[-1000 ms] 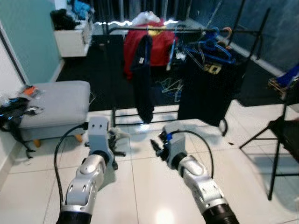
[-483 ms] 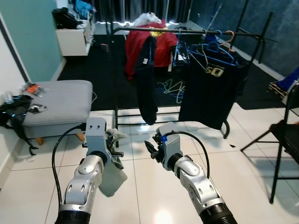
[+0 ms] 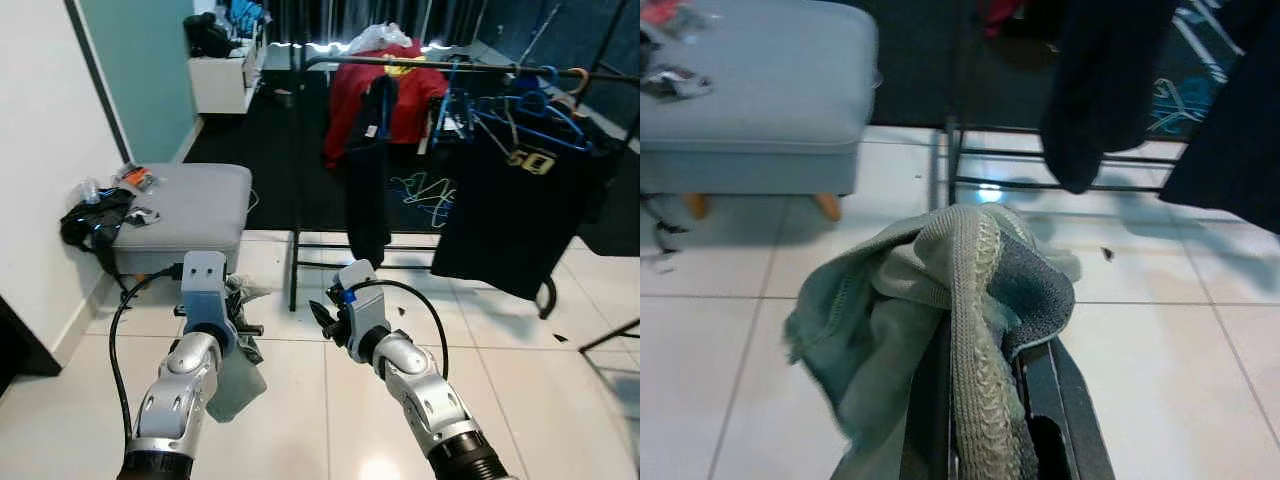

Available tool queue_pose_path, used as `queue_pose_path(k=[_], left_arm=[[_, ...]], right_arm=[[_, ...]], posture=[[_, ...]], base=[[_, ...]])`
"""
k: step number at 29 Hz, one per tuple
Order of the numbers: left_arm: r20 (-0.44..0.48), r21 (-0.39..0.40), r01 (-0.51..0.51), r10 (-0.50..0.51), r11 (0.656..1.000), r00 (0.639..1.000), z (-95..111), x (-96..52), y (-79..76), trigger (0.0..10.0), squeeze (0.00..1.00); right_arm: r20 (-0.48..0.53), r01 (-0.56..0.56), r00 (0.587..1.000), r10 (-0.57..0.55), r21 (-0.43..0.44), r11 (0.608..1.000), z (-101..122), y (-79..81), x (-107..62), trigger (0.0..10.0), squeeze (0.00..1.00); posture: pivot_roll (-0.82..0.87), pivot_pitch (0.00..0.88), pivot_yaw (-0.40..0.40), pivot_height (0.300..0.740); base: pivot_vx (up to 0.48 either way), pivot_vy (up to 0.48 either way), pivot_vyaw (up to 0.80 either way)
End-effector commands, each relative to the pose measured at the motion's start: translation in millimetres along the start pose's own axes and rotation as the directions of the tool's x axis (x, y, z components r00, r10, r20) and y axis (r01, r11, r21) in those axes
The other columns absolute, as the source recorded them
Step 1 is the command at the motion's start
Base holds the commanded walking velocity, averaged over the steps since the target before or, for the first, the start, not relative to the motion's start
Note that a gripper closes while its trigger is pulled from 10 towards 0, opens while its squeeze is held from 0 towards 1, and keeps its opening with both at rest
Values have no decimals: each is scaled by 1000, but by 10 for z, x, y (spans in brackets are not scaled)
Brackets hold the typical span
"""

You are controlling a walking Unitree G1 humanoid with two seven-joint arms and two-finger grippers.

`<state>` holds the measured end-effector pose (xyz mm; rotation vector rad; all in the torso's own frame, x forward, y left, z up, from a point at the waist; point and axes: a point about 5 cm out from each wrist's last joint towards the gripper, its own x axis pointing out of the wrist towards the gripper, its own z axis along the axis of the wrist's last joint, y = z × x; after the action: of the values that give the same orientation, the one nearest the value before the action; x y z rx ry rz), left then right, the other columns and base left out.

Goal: Hang hanger

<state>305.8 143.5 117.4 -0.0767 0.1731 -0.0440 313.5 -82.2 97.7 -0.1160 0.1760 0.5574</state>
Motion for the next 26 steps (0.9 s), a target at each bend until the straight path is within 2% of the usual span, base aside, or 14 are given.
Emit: queue_pose_path(k=[1, 4, 17, 22, 26], left_arm=[[-1, 12, -4, 4, 1000, 1000, 0, 2, 27, 10000, 0], [-5, 30, -1, 1, 1000, 1000, -4, 0, 30, 10000, 0], [-3, 24, -3, 3, 1000, 1000, 2, 6, 30, 10000, 0], [-16, 56, 25, -24, 998, 1000, 2, -9, -16, 10000, 0], [-17, 59, 28, -27, 998, 999, 4, -12, -21, 10000, 0]], right_arm=[[8, -5, 1000, 5, -13, 1000, 22, 6, 19, 10000, 0], [8, 0, 1000, 1, -17, 1000, 21, -9, 16, 10000, 0], [6, 2, 1000, -2, -21, 1000, 17, -13, 16, 10000, 0], [10, 51, 999, -51, 20, 999, 5, -60, 12, 10000, 0], [10, 50, 999, -51, 18, 999, 4, -58, 13, 10000, 0]], posture=[[38, 0, -24, 740], [39, 0, -26, 740], [38, 0, -28, 740], [34, 0, -21, 740], [34, 0, -21, 740]], base=[[0, 0, 800], [0, 0, 800], [0, 0, 800], [0, 0, 0], [0, 0, 0]])
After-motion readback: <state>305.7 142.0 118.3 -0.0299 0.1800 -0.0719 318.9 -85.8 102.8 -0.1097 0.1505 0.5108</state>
